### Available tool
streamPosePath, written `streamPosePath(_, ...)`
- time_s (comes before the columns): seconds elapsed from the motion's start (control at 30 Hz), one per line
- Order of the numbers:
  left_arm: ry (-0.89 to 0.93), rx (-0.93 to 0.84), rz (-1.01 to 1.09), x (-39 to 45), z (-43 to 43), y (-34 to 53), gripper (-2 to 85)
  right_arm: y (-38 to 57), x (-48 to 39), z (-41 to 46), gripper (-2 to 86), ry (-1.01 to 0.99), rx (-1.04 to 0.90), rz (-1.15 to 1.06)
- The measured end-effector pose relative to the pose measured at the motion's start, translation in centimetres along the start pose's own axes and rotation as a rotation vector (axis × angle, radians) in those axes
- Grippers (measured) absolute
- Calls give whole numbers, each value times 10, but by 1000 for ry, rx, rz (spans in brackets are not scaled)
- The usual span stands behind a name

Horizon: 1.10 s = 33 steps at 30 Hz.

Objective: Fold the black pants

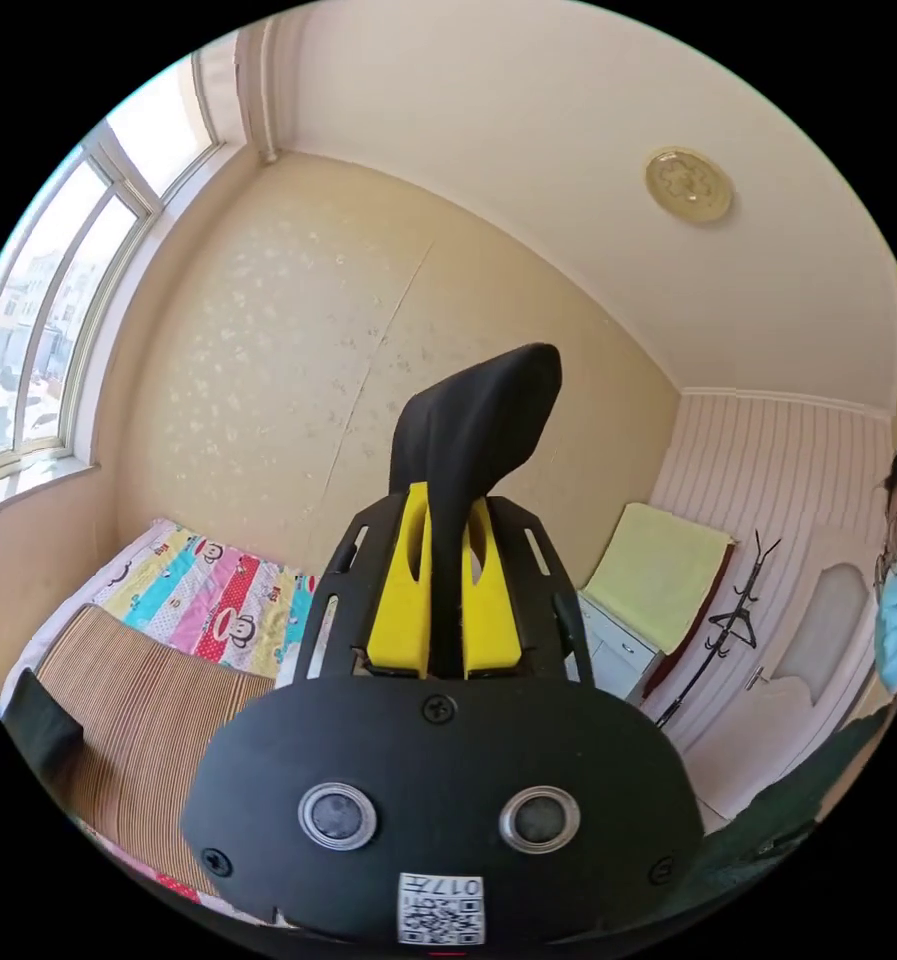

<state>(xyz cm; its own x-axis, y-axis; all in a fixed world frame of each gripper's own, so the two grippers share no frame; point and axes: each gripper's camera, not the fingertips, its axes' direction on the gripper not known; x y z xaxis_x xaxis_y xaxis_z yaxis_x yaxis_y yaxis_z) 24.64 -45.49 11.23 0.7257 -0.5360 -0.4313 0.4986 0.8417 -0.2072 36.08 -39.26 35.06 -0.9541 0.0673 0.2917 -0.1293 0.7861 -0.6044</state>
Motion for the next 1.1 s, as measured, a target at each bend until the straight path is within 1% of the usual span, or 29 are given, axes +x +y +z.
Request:
streamPosePath(0.03,-4,-84,-26,-20,15,15,42,-6,-11,9,32,47,-44,-35)
streamPosePath(0.07,-8,-128,-45,-30,23,24,42,-14,-27,30,31,143,-117,-75)
streamPosePath(0.1,-16,-210,-85,-50,40,44,43,-16,-40,52,29,272,-174,-114)
streamPosePath(0.13,-16,-298,-121,-68,58,65,44,-16,-45,65,27,345,-205,-133)
streamPosePath(0.17,-16,-343,-136,-77,68,75,46,-12,-50,92,25,486,-274,-168)
streamPosePath(0.2,-22,-436,-176,-94,88,98,49,-4,-50,119,24,616,-341,-200)
streamPosePath(0.23,-6,-521,-218,-109,107,123,54,2,-48,132,23,671,-368,-217)
streamPosePath(0.3,22,-628,-283,-129,131,159,59,27,-27,167,21,813,-437,-249)
streamPosePath(0.37,31,-711,-349,-145,149,194,64,46,-3,178,21,864,-451,-219)
streamPosePath(0.43,40,-831,-463,-165,167,239,71,63,21,178,20,907,-437,-168)
streamPosePath(0.47,37,-861,-496,-169,169,249,73,75,37,174,20,940,-426,-136)
streamPosePath(0.5,31,-903,-572,-177,170,269,77,86,54,167,20,969,-406,-91)
streamPosePath(0.53,33,-926,-654,-184,166,288,82,92,62,164,20,981,-398,-71)
streamPosePath(0.6,41,-932,-744,-189,153,309,88,118,91,154,19,1001,-384,1)
streamPosePath(0.67,34,-937,-763,-185,137,317,96,138,111,154,18,1018,-395,39)
streamPosePath(0.77,90,-875,-617,-151,114,294,90,165,139,172,18,1076,-459,69)
streamPosePath(0.83,83,-832,-378,-101,102,255,107,181,161,191,19,1113,-522,94)
streamPosePath(0.87,90,-824,-308,-85,101,247,111,192,176,205,19,1105,-556,109)
streamPosePath(0.93,157,-800,-47,-24,103,221,132,208,194,228,21,1085,-601,112)
streamPosePath(0.97,171,-793,3,-10,103,218,138,216,203,243,21,1089,-623,107)
streamPosePath(1.0,169,-767,95,15,103,214,153,222,210,257,22,1086,-642,105)
streamPosePath(1.03,122,-739,188,38,103,214,162,225,212,264,23,1079,-650,105)
streamPosePath(1.1,37,-705,306,67,105,221,163,233,218,287,25,1036,-666,103)
